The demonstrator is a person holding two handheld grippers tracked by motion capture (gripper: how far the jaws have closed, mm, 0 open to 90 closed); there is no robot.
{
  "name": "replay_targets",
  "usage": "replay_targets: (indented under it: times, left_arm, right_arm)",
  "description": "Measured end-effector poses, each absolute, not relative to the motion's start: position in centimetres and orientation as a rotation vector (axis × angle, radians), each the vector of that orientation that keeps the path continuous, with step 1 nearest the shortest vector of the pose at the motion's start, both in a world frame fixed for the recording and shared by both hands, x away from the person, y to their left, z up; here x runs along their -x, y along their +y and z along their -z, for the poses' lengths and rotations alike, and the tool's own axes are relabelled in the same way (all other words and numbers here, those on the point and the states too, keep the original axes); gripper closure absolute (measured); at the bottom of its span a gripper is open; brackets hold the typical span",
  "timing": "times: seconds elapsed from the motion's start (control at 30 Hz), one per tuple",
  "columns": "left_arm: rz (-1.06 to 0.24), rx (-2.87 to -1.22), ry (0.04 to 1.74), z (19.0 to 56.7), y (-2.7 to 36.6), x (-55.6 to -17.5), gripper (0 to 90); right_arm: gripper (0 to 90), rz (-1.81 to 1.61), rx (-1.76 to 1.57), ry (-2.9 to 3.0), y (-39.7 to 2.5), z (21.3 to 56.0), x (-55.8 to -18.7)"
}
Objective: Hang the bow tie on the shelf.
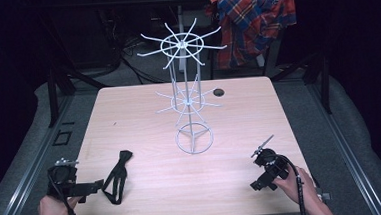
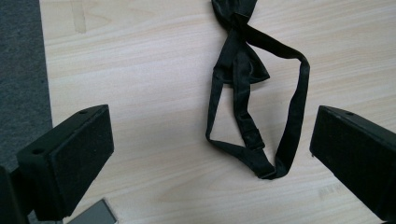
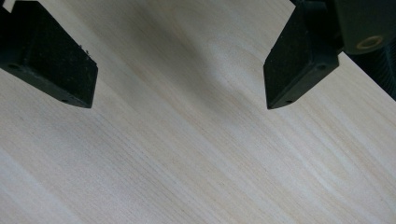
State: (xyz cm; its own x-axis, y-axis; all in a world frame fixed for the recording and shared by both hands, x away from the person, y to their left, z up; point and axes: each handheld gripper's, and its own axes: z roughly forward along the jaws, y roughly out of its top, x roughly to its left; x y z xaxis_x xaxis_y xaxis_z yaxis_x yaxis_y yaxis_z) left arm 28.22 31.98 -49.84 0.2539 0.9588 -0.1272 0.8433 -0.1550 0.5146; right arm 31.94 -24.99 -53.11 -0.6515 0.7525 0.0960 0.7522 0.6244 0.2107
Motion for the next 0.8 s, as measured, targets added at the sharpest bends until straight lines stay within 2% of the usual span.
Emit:
replay_targets:
  times: [0.3,0.47,0.8]
  left_arm:
    - [-0.36,-2.065,1.588,49.2,30.9,-28.5,0.0]
    - [-0.367,-2.043,1.661,49.6,30.8,-29.7,0.0]
    - [-0.367,-2.044,1.655,50.9,30.5,-31.3,0.0]
  right_arm:
    - [9.7,-0.359,-1.259,2.823,-24.5,52.8,-31.9]
    - [10.0,-0.343,-1.241,2.846,-24.5,53.0,-32.1]
    - [10.5,-0.39,-1.247,2.817,-24.5,53.0,-32.4]
